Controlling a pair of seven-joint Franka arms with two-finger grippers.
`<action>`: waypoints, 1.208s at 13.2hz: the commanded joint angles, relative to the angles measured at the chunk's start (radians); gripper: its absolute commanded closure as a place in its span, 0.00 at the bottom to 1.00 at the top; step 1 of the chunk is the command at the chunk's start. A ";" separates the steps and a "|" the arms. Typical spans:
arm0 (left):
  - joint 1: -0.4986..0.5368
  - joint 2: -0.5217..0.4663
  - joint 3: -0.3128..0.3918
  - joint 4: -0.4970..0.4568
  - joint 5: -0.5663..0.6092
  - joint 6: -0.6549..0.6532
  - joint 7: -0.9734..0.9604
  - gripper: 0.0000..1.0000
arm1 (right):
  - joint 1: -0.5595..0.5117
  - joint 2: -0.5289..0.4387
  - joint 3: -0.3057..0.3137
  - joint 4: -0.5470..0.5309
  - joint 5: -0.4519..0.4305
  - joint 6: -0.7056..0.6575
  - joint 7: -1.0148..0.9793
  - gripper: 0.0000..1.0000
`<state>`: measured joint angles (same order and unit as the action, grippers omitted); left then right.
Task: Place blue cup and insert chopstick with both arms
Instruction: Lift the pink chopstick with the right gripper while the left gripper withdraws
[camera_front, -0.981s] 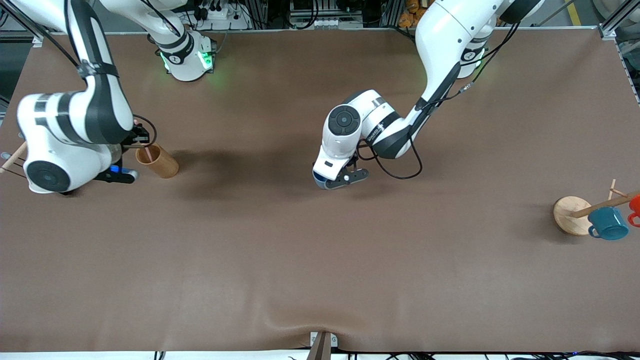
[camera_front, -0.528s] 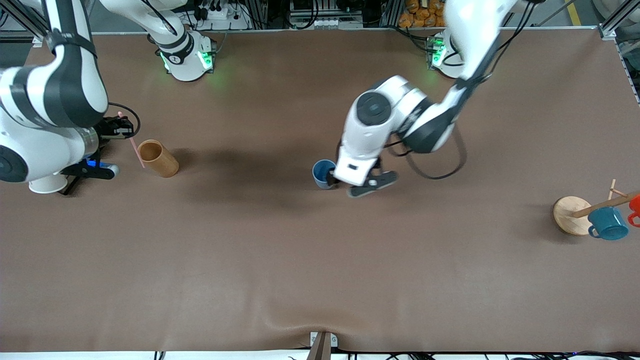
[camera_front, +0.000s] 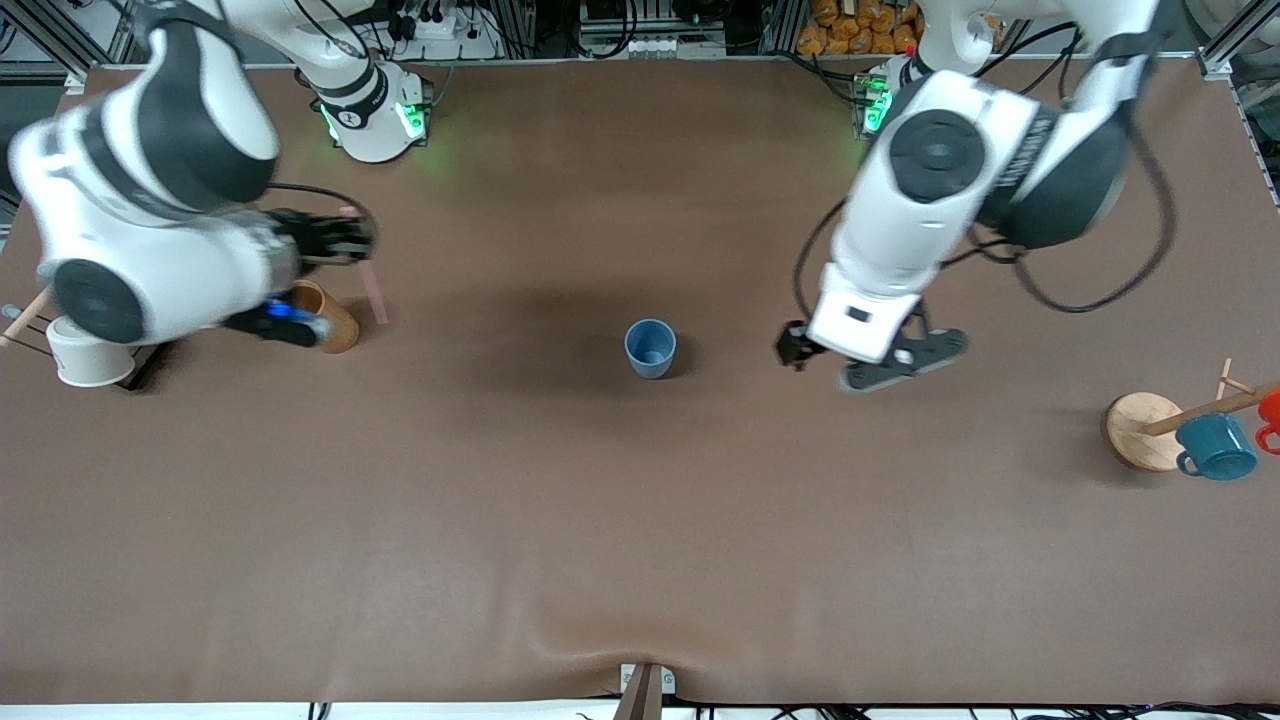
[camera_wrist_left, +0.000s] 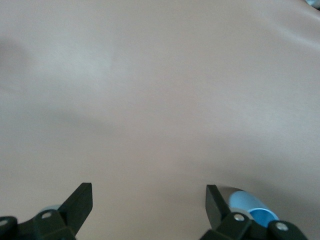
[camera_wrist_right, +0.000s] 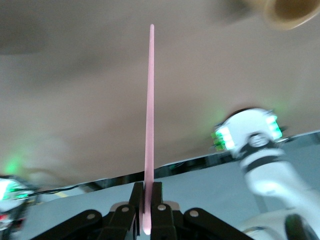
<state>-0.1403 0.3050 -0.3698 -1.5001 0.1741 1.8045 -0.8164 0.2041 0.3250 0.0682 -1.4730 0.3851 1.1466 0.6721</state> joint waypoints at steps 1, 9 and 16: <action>0.092 -0.061 -0.011 0.006 -0.036 -0.082 0.156 0.00 | 0.027 0.097 0.015 0.045 0.202 0.082 0.232 1.00; 0.356 -0.191 -0.008 0.009 -0.140 -0.171 0.591 0.00 | 0.159 0.177 0.021 0.046 0.558 0.376 0.440 1.00; 0.264 -0.239 0.176 0.006 -0.142 -0.192 0.781 0.00 | 0.221 0.243 0.022 0.054 0.604 0.548 0.428 1.00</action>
<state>0.1998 0.0954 -0.2931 -1.4850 0.0510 1.6370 -0.0702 0.4135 0.5342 0.0900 -1.4562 0.9557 1.6772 1.0878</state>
